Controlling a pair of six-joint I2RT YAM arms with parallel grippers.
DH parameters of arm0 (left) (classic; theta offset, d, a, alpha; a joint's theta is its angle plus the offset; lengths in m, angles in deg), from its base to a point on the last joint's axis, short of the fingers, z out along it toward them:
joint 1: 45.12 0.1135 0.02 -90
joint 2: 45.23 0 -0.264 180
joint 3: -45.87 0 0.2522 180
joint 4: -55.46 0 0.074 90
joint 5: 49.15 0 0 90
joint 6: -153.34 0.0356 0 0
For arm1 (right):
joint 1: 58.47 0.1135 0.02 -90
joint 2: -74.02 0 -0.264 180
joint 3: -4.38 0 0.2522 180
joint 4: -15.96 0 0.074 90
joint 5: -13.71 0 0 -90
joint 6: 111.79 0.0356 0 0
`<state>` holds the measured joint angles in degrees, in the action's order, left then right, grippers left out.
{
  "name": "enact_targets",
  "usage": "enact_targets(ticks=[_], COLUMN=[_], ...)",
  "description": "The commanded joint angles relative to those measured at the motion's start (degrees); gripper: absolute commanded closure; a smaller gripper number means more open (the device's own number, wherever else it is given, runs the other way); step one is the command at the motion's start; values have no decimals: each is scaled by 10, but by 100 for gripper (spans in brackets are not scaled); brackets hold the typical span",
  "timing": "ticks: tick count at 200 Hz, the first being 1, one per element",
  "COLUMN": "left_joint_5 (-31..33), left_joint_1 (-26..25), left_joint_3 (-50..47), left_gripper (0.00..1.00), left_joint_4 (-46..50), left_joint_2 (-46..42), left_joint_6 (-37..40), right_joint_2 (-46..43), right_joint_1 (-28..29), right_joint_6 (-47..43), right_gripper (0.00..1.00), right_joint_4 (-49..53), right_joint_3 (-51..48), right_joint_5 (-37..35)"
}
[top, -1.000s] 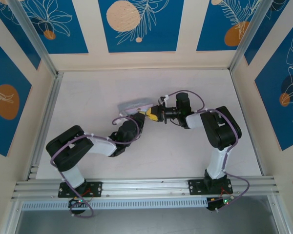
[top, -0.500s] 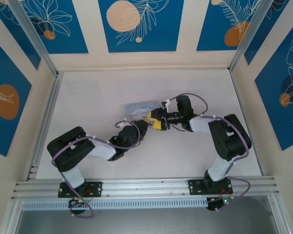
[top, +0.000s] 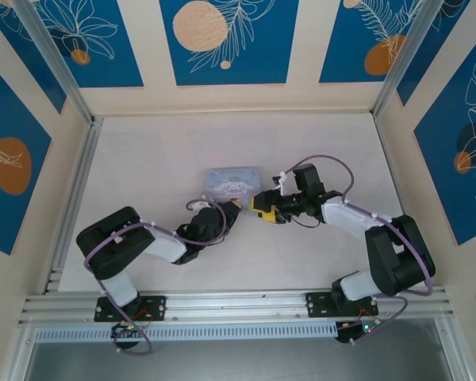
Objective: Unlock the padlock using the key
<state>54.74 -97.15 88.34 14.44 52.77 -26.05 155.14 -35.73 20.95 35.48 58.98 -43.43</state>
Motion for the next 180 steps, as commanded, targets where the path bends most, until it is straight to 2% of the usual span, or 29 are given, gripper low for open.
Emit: enact_targets(ticks=[1,33,60,81,105,180], left_joint_5=[-25,-65,-102,-132,-158,-189], left_joint_1=[9,24,36,44,49,56], left_joint_3=[0,7,18,32,46,69], left_gripper=[100,100,100,100,100,100], left_joint_4=[-8,18,59,96,123,148], left_joint_2=[-14,-27,-45,-59,-70,-68], left_joint_6=[18,22,32,45,55,66], right_joint_2=[-32,-49,-62,-73,-91,-72], right_joint_1=[46,116,148,158,169,217], right_joint_6=[-101,-189,-245,-278,-309,-360], right_gripper=[39,45,50,53,61,60], right_joint_4=[107,120,82,38,-3,-19], right_joint_3=[25,39,21,-5,-31,-18], right_joint_5=[-147,-339,-434,-460,-456,-493])
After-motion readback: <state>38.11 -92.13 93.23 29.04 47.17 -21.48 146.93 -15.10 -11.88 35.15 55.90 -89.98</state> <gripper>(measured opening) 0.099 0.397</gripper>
